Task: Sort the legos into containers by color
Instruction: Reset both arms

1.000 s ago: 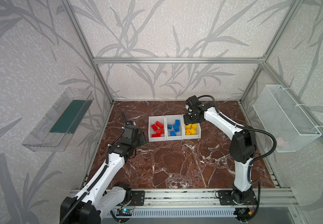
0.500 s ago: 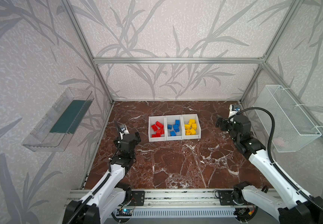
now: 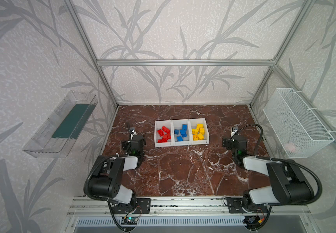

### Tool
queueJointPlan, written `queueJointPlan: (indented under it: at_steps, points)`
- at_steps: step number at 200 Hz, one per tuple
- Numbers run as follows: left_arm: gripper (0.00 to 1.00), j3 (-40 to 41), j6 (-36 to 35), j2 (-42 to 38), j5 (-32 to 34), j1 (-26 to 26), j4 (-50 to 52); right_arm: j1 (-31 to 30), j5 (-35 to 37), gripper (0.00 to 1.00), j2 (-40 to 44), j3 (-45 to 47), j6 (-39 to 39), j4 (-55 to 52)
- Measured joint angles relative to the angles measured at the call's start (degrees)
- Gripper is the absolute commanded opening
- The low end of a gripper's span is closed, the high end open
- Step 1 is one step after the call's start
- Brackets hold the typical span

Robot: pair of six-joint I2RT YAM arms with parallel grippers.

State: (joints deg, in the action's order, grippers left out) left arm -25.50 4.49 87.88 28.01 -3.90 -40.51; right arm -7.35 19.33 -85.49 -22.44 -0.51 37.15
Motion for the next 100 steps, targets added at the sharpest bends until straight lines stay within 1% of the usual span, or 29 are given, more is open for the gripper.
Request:
queueJointPlan:
  at_steps: [9, 12, 21, 32, 41, 49, 54, 69, 100]
  points:
    - [0.99, -0.2, 0.1, -0.2, -3.0, 1.7, -0.2, 0.9, -1.8, 0.99, -0.7, 0.6, 0.2, 1.0]
    - [0.99, -0.2, 0.1, -0.3, -3.4, 2.1, -0.5, 1.0, -2.3, 0.99, -1.0, 1.0, 0.3, 2.8]
    - [0.99, 0.7, -0.1, -0.3, -7.4, 3.5, -3.3, 1.0, -3.6, 0.99, -3.1, 1.6, 1.0, 8.0]
    - [0.99, 1.9, -0.4, 0.6, -10.4, 4.6, -6.6, 0.8, -4.8, 0.99, -3.9, 1.3, 1.3, 7.9]
    - [0.99, 2.2, -0.4, 0.8, -12.3, 4.8, -5.9, 0.6, -5.5, 0.99, -3.8, 1.3, 1.4, 8.3]
    - [0.99, 2.2, -0.5, 0.8, -13.9, 4.8, -5.9, 0.4, -5.9, 0.99, -4.1, 1.4, 1.7, 10.9]
    - [0.99, 2.3, -0.5, 0.9, -14.5, 4.8, -6.4, 0.4, -6.0, 0.99, -4.4, 1.5, 1.8, 12.5]
    - [0.99, 2.7, -0.9, 1.3, -16.2, 4.7, -8.7, 0.4, -6.4, 0.99, -3.9, 1.3, 1.9, 12.1]
    - [0.99, 3.0, -1.1, 1.5, -17.3, 4.6, -10.3, 0.4, -6.5, 0.99, -4.3, 1.5, 2.1, 15.0]
